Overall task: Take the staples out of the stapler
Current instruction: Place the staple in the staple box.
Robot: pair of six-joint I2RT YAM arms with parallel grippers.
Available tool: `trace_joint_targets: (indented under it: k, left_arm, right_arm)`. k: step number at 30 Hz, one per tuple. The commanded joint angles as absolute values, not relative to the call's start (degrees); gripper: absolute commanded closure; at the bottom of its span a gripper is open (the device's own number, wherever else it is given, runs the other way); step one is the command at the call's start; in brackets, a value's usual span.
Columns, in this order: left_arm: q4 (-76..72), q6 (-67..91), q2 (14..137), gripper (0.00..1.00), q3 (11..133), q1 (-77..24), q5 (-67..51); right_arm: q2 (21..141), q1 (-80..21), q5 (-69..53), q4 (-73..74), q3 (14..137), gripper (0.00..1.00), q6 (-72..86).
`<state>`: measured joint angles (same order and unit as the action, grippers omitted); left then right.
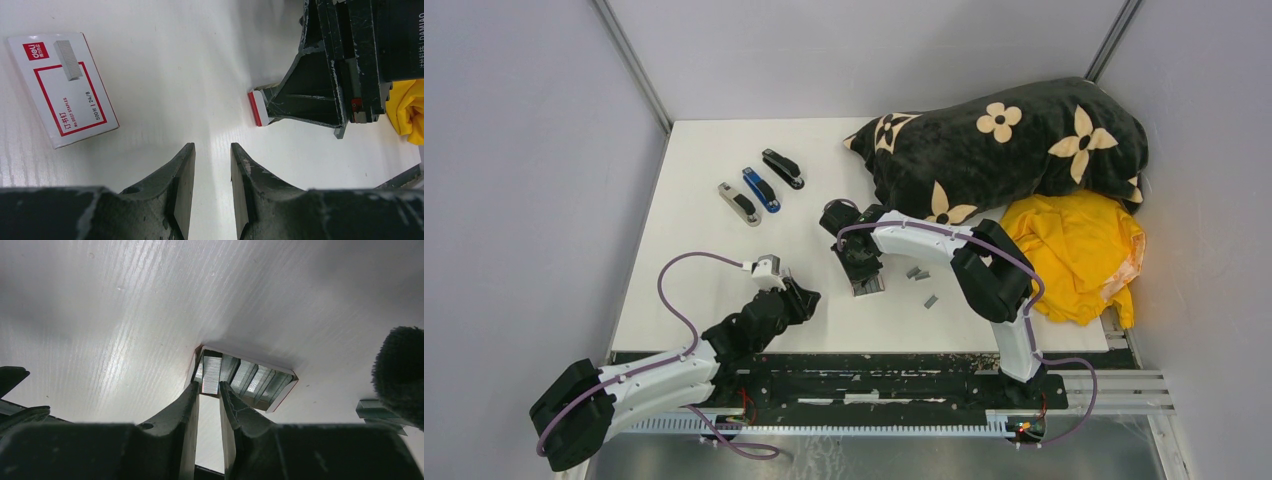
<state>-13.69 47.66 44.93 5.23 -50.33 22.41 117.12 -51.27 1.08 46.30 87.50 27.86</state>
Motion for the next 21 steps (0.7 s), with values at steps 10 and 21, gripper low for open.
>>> trace_joint_targets:
  k: [10, 21]
  left_arm:
    - [-15.03, 46.46, 44.24, 0.61, 5.19, -50.02, 23.99]
    - [-15.03, 46.34, 44.41, 0.61, 5.27, -50.05, 24.08]
  right_arm:
    - [117.66, -51.01, 0.97, 45.09, 87.54, 0.70, 28.30]
    - [118.12, -50.89, -0.09, 44.65, 87.28, 0.70, 28.30]
